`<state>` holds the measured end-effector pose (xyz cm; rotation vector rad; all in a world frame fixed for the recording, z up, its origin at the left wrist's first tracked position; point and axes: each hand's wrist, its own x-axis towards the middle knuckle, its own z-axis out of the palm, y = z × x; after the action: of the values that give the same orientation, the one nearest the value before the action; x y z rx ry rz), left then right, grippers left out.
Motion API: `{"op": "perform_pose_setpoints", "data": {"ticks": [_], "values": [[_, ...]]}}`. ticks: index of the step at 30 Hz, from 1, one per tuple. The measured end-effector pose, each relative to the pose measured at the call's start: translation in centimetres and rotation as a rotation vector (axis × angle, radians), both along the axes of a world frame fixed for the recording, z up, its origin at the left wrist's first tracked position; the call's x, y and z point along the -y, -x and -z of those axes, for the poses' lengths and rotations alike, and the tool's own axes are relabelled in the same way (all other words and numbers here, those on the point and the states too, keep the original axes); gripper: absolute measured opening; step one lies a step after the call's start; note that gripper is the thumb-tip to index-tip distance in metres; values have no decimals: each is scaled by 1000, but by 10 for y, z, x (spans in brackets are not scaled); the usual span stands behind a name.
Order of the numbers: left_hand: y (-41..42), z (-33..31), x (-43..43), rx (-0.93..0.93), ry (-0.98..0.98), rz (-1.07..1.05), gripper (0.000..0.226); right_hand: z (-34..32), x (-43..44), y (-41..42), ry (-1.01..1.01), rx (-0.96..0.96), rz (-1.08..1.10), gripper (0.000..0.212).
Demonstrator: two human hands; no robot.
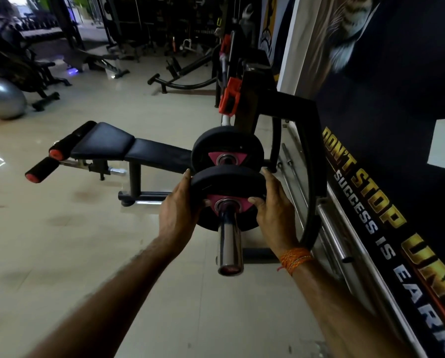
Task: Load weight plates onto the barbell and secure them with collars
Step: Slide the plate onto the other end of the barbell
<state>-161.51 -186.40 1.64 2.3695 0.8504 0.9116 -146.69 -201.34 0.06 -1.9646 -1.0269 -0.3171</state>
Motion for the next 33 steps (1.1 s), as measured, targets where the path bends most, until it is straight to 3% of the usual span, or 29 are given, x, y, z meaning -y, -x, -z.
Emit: {"op": "perform_pose_setpoints", "data": {"ticks": [11, 24, 30, 33], "values": [[-78, -3, -59, -27, -30, -106, 81, 13, -69, -80, 28, 63, 68, 84], [-112, 3, -93, -70, -28, -140, 86, 15, -103, -116, -3, 29, 65, 85], [-109, -8, -91, -89, 8, -78, 83, 9, -100, -116, 13, -78, 0, 79], [-97, -26, -98, -143, 61, 97, 78, -10, -95, -114, 66, -161, -62, 78]]}}
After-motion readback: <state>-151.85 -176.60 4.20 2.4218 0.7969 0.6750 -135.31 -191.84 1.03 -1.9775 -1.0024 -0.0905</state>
